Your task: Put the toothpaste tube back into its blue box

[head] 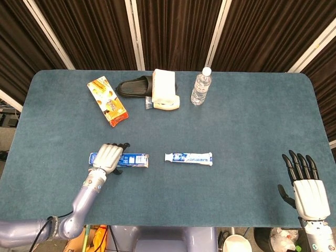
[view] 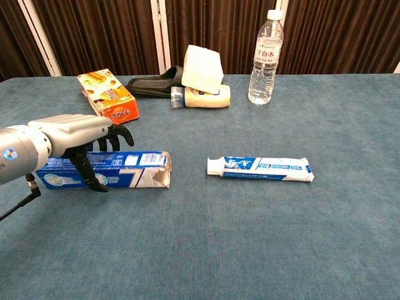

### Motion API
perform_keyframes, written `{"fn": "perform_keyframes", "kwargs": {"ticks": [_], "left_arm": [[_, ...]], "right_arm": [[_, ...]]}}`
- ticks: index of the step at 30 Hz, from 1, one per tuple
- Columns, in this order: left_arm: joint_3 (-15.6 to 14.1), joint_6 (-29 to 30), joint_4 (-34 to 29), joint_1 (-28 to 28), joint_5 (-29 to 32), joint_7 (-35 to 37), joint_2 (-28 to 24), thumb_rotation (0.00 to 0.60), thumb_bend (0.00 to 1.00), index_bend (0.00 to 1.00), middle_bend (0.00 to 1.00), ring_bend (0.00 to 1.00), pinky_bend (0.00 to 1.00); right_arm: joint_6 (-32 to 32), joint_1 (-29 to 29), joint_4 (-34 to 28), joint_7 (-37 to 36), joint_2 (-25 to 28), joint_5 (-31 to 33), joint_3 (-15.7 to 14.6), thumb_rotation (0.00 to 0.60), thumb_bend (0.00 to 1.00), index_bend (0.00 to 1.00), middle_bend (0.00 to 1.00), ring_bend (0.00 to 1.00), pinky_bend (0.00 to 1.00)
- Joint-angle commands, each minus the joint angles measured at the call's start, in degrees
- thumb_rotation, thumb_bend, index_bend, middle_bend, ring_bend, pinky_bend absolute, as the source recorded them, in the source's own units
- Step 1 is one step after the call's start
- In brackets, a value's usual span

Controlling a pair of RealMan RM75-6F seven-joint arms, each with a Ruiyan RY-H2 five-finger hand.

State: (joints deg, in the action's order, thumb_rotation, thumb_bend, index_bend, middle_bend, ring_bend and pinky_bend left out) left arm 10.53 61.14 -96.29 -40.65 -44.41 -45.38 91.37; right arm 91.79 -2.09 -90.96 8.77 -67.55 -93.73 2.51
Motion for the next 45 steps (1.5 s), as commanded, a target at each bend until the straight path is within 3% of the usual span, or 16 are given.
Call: {"fn": "perform_keyframes", "kwargs": {"ticks": [1,7,15,26,34,39,45], "left_arm": [[-0.59,0.15,1.41,-0.43,-0.08,0.59,1.23,0.6,0.22,0.25,0.41,0.41,0.47],[-1.47,0.72,3.84,-0.41,-2.7,2.93,3.04,0.6,0.36,0.4,0.57,0.56,0.59],[-1.5,2.58,3.24,0.71,-9.35,8.61,1.67,0.6,0.36,0.4,0.57,0.56,0.59],[-2.42,7.34,0.37,3.35,-23.74,16.62,-8.12,0.6,0.36,0.39,0.55,0.54,0.56],[-3.34,10.62,1.22,5.29,-32.22,23.89,-13.77,0.6,0.36,0.39,0.54,0.52,0.55],[-3.01,10.44,1.7,5.48,-33.79,28.1,-15.29,0.6,0.36,0.39,0.53,0.52,0.55],[-2.76,10.85,1.97,5.88,-34.58,30.35,-15.86,0.6,0.36,0.38,0.53,0.52,0.55]], "right_arm": [[-0.09,-0.02,-0.05,-0.07,0.02,0.1,0.03,0.6,0.32,0.0,0.0,0.0,0.0],[-0.08,0.02,-0.12,-0.13,0.07,0.24,0.06,0.6,0.32,0.0,0.0,0.0,0.0],[-0.1,0.1,-0.35,-0.44,0.17,0.56,0.14,0.6,0.32,0.0,0.0,0.0,0.0],[-1.8,-1.29,-1.68,-0.6,0.98,2.37,1.8,0.6,0.32,0.0,0.0,0.0,0.0],[-13.71,-8.18,-8.92,4.76,2.08,6.72,4.08,0.6,0.32,0.06,0.1,0.0,0.0],[-23.43,-14.16,-13.2,12.4,0.37,13.24,6.23,0.6,0.32,0.07,0.14,0.0,0.0],[-31.1,-19.34,-13.77,19.03,-4.63,23.49,7.93,0.6,0.32,0.07,0.14,0.0,0.0]]}}
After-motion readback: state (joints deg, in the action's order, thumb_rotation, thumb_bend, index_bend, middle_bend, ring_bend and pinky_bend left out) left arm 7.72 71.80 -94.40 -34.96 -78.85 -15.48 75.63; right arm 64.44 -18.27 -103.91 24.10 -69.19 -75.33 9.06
